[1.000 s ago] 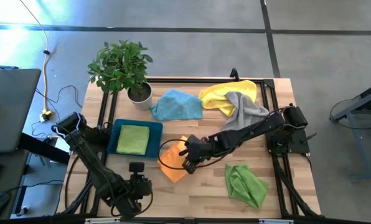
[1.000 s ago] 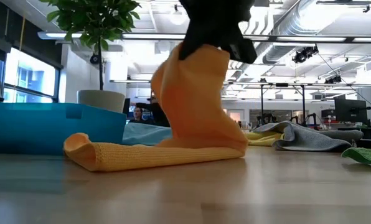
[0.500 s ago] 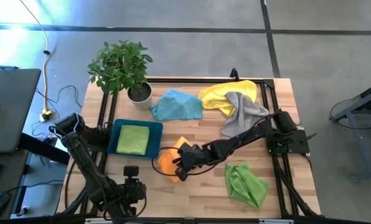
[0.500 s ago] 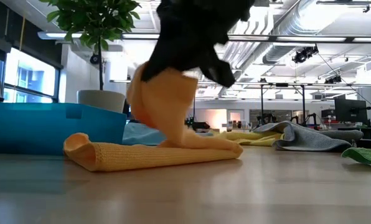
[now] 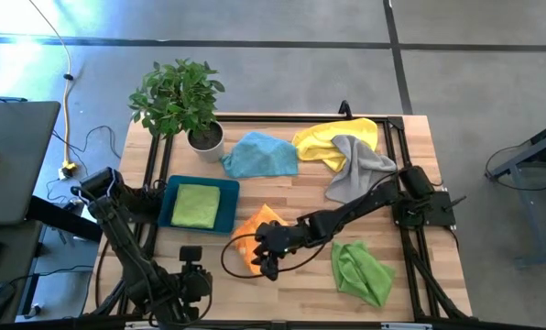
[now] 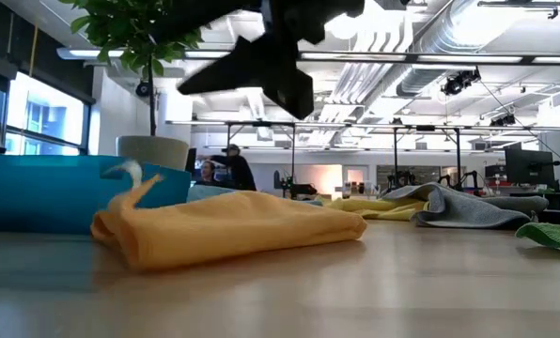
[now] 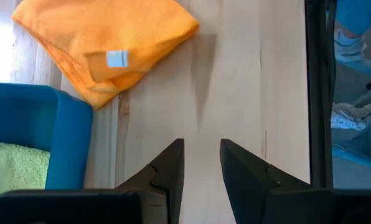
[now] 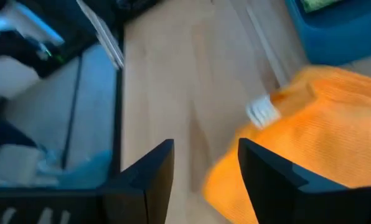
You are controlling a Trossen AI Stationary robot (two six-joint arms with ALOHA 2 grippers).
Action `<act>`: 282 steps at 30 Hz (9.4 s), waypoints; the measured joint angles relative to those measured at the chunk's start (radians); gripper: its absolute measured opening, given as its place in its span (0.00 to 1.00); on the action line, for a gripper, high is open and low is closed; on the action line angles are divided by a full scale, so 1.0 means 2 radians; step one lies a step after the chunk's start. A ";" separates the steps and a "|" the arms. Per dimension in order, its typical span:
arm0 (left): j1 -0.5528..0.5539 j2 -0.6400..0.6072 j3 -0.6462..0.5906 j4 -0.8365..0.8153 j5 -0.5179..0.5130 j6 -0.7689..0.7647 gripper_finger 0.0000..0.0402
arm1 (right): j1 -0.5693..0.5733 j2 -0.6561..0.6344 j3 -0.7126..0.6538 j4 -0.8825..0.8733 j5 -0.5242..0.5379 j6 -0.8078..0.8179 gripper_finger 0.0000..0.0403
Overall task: Fold microfiber towels
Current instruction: Stack the orange microfiber towel on top of the light green microfiber towel in the bin, then fold the blue microfiber towel on the table
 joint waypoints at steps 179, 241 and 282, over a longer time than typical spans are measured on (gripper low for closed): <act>0.242 0.007 -0.122 -0.199 -0.130 -0.486 0.03 | 0.040 -0.322 -0.115 -0.303 0.173 -0.272 0.20; 0.221 0.007 0.037 -0.068 -0.153 -0.160 0.40 | -0.146 -0.320 -0.266 -0.032 0.132 -0.373 0.31; 0.151 0.010 0.036 0.249 -0.150 0.042 0.40 | -0.343 -0.063 -0.275 0.148 0.034 -0.251 0.31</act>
